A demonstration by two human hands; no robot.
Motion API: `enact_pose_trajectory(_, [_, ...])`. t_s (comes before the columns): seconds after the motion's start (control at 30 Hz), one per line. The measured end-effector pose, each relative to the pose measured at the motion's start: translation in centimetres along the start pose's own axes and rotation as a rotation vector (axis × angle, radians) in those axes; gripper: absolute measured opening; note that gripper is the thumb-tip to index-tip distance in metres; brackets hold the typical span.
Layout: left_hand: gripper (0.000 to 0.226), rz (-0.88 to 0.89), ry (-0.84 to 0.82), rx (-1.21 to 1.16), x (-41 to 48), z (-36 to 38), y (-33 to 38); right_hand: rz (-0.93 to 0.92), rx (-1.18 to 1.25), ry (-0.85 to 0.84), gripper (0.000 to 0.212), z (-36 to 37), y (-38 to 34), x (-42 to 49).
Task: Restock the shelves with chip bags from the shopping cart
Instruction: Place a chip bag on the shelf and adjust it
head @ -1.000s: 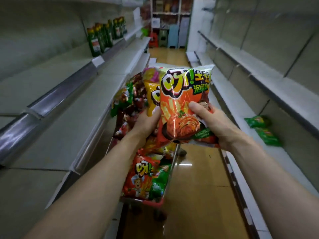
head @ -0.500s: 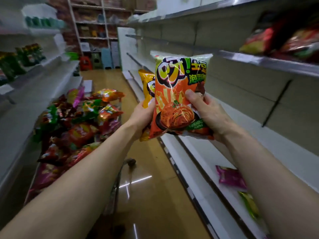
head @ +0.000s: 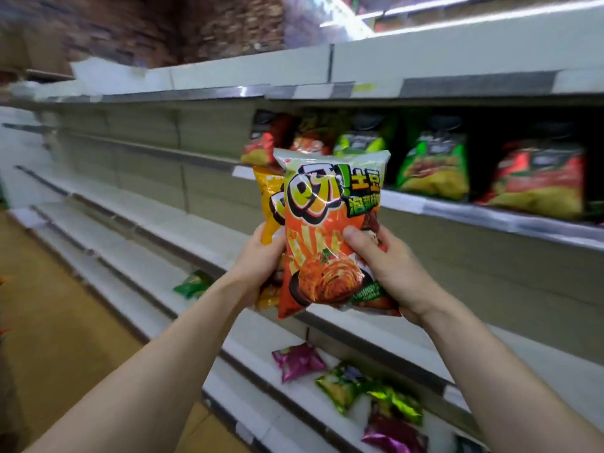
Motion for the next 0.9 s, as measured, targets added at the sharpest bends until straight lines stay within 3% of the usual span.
enact_pose_trajectory(0.07, [0.069,0.002,-0.08,-0.024,1.2,2.5,-0.3,0.011,-0.026,0.099,0.055,-2.2,-0.2,-0.9])
enact_pose_trajectory(0.1, [0.071,0.002,-0.114,-0.029,1.6,3.8,-0.4,0.021,-0.038,0.14,0.058,-3.2,-0.2,-1.4])
enact_pose_trajectory(0.23, [0.038,-0.006,-0.225,-0.048,2.2,9.4,-1.0,0.053,-0.067,0.256,0.059,-7.1,-0.6,-3.9])
enact_pose_trajectory(0.4, [0.048,-0.032,-0.401,-0.085,1.1,17.1,-0.8,0.085,-0.128,0.4,0.058,-12.4,-1.8,-8.5])
enact_pose_trajectory(0.57, [0.076,-0.018,-0.579,-0.115,-1.4,25.9,0.0,0.094,-0.176,0.529,0.06,-18.4,-3.6,-14.4])
enact_pose_trajectory(0.77, [0.067,-0.02,-0.71,-0.157,-6.2,36.4,0.2,0.096,-0.21,0.652,0.058,-25.8,-5.7,-22.1])
enact_pose_trajectory(0.9, [0.047,-0.011,-0.75,-0.185,-10.5,43.9,0.3,0.087,-0.241,0.715,0.06,-31.0,-7.1,-27.7])
Point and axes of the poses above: each hand's wrist, its own x-axis towards the middle knuckle, its own z-axis out of the palm, y = z × x, the point moved 2 cm from there along x, towards the middle knuckle, and after that the axes turned 6 degrees about -x, right-handed, at the moved point
